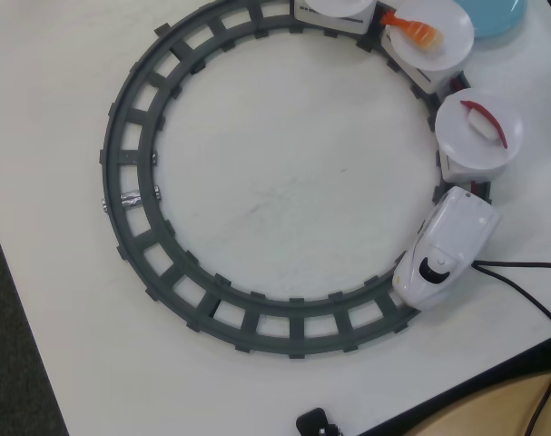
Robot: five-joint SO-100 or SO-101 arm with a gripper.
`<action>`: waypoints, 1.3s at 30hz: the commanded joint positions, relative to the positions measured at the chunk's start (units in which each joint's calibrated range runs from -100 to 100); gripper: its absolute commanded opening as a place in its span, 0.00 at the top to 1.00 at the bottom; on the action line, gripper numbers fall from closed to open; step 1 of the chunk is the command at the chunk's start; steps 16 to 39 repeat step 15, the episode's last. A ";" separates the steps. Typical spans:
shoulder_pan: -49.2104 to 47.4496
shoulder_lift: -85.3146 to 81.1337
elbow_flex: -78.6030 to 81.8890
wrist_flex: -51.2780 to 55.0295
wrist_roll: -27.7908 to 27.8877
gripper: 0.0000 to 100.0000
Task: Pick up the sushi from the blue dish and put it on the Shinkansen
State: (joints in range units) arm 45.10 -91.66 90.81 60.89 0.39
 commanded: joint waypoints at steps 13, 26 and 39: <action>0.06 -7.17 2.36 10.61 1.92 0.87; 0.06 -7.08 2.27 10.78 2.02 0.87; 0.06 -7.08 2.27 10.78 2.02 0.87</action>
